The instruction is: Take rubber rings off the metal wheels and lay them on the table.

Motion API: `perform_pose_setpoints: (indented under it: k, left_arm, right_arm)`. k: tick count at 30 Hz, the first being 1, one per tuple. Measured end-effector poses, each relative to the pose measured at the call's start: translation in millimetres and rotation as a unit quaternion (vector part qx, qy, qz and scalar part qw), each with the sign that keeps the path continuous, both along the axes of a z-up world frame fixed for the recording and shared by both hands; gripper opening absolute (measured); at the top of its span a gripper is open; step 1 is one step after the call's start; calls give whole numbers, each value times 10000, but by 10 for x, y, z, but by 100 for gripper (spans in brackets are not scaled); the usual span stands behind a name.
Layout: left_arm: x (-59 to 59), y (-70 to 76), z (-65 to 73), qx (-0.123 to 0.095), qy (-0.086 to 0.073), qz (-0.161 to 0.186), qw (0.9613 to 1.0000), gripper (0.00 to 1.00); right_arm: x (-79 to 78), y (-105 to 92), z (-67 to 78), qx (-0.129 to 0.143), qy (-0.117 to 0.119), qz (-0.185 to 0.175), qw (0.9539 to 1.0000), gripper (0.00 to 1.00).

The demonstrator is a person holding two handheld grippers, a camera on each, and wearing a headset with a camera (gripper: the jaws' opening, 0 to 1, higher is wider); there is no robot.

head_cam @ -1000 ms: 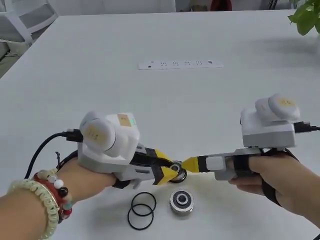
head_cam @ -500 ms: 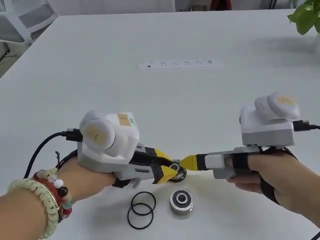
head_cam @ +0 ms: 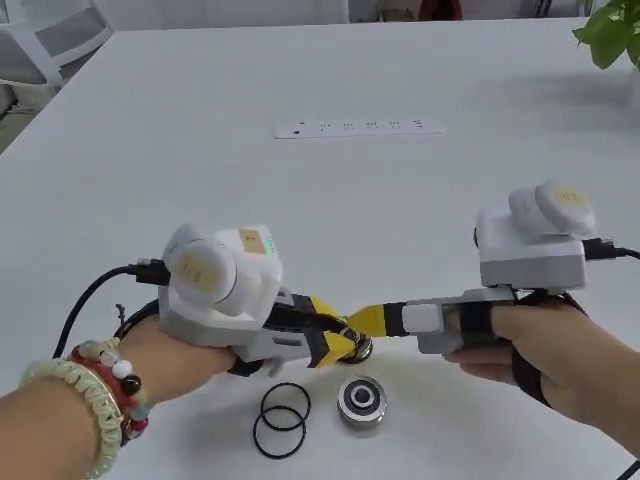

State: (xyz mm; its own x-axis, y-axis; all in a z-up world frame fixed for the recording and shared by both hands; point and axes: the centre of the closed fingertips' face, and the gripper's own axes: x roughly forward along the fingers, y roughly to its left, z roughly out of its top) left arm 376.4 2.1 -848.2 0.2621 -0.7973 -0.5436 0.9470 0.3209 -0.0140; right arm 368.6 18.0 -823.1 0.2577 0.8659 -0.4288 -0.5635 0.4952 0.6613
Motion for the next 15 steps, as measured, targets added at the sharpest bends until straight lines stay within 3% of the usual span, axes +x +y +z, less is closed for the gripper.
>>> perform_pose_setpoints:
  k: [4, 11, 15]
  left_arm:
    - [6, 0, -1, -5, 18, 16, 10000, 13]
    - [13, 2, 9, -215, 233, 284, 9991, 14]
    - [-6, -1, 16, -201, 301, 285, 9989, 16]
  right_arm:
    - [30, -53, -32, 6, 80, -104, 9999, 0]
    - [27, -69, -89, -217, 8, -117, 9997, 0]
    - [7, -79, -136, -321, 33, -80, 9994, 0]
